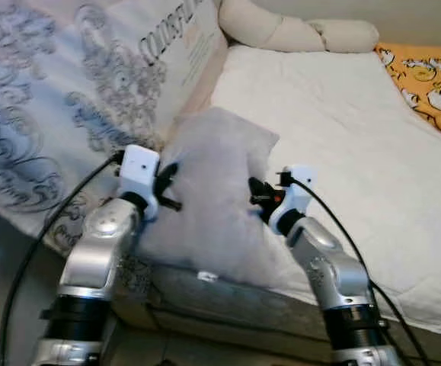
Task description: Clean up the room
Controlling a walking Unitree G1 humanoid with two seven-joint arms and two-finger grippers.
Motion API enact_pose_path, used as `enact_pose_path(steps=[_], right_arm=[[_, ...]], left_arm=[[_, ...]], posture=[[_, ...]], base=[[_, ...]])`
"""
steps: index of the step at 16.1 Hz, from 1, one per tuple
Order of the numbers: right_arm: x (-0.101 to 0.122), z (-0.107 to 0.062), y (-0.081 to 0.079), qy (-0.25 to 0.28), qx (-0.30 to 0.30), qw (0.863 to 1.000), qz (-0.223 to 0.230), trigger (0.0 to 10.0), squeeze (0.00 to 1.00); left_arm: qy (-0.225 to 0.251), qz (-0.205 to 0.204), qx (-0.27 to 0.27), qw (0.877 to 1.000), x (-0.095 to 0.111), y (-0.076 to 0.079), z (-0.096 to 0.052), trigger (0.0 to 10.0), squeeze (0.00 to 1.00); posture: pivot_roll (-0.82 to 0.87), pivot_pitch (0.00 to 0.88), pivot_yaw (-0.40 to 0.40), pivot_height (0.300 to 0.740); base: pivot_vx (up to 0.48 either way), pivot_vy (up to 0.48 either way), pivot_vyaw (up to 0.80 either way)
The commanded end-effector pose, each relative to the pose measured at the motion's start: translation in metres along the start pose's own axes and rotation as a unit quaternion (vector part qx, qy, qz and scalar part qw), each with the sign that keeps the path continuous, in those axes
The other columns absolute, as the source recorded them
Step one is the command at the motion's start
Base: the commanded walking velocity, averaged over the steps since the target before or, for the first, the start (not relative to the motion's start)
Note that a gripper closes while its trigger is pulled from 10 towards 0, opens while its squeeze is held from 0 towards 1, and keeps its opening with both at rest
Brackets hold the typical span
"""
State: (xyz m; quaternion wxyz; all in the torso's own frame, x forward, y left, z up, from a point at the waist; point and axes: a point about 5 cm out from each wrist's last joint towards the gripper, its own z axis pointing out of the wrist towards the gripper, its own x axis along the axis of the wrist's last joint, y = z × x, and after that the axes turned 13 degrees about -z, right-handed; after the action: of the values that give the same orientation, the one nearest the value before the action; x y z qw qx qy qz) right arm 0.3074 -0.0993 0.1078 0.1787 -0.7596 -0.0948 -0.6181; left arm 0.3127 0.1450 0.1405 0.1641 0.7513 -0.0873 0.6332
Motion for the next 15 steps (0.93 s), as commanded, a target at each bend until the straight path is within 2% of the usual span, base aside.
enact_pose_path(steps=[1, 15], right_arm=[[0.0084, -0.0007, 0.0026, 0.015, 0.0, 1.0, 0.001, 10.0, 0.0], [0.0089, 0.0018, -0.0003, 0.012, 0.011, 1.0, -0.008, 10.0, 0.0]], left_arm=[[0.022, 0.01, -0.01, 1.0, 0.0121, 0.0033, 0.0032, 10.0, 0.0], [0.022, 0.006, -0.004, 1.0, 0.0117, -0.0012, 0.0024, 10.0, 0.0]], posture=[[-0.03, 0.0, 0.013, 0.74], [-0.02, 0.0, -0.002, 0.74]], base=[[0.289, 0.0, 0.0], [0.305, 0.0, 0.0]])
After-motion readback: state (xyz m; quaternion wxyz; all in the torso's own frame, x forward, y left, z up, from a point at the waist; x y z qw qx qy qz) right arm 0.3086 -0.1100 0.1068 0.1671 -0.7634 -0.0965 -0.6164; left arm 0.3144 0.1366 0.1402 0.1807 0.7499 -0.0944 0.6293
